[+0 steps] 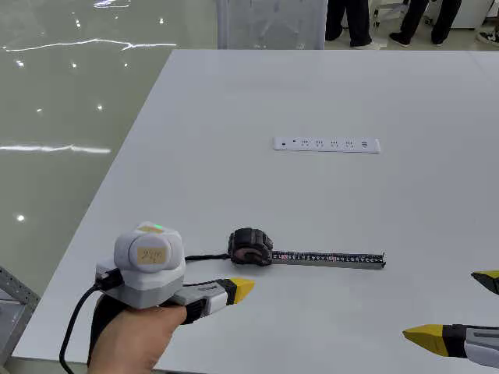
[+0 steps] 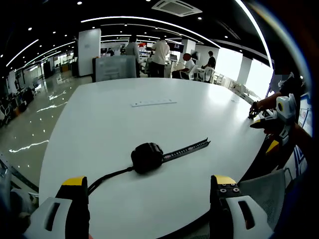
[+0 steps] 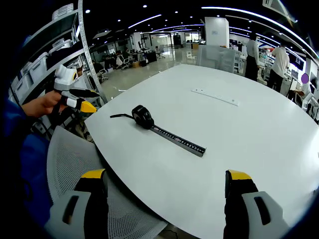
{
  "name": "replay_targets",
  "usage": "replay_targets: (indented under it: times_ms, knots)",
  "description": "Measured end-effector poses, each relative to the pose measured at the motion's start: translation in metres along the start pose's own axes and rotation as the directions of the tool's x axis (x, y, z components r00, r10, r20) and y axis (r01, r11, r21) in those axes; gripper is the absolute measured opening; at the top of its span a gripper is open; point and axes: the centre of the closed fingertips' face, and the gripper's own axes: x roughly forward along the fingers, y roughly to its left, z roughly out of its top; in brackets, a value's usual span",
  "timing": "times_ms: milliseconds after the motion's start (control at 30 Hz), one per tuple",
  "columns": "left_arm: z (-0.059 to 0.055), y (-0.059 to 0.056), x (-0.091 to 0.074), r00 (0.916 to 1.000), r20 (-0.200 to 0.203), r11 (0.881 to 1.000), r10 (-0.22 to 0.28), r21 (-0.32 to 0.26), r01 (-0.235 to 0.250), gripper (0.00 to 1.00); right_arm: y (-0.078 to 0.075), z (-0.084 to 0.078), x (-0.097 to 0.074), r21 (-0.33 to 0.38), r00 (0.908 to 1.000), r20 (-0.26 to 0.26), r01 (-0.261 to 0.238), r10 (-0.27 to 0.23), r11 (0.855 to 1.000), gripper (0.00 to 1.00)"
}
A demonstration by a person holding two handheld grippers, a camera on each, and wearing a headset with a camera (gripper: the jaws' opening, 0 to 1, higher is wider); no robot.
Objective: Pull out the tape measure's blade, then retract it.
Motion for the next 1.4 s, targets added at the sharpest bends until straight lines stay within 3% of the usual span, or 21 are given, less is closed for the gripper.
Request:
replay_targets:
  times_ms: [233,400,633,933,1233,1400]
  knots:
    - [-0.002,-0.006,0.019,0.9998,-0.014,1.0,0.014,0.002,-0.014,0.97,-0.003,0.002,0.015,-0.028,0.9992,-0.02,-0.036,0.036,0.999,0.93]
    - [-0.004,-0.011,0.033,0.9997,-0.024,1.0,0.006,-0.018,-0.007,0.97,-0.011,0.003,0.025,-0.045,0.9987,-0.037,-0.036,0.035,0.998,0.94]
    - [-0.004,-0.012,0.054,0.9994,-0.026,0.998,0.021,-0.051,-0.023,0.95,-0.024,0.005,0.045,-0.067,0.9978,-0.058,-0.035,0.031,0.997,0.93]
    - [-0.005,-0.01,0.077,0.9983,-0.042,0.997,0.04,-0.07,-0.043,0.93,-0.034,0.003,0.071,-0.115,0.9922,-0.102,-0.083,0.072,0.99,0.9]
    - [-0.006,-0.009,0.097,0.9953,-0.053,0.995,0.08,-0.061,-0.084,0.91,-0.043,-0.003,0.086,-0.202,0.9837,-0.155,-0.121,0.09,0.972,0.83]
    - [-0.004,-0.006,0.108,0.9949,-0.04,0.991,0.093,-0.091,-0.096,0.91,-0.048,-0.002,0.096,-0.237,0.9817,-0.163,-0.136,0.098,0.962,0.8]
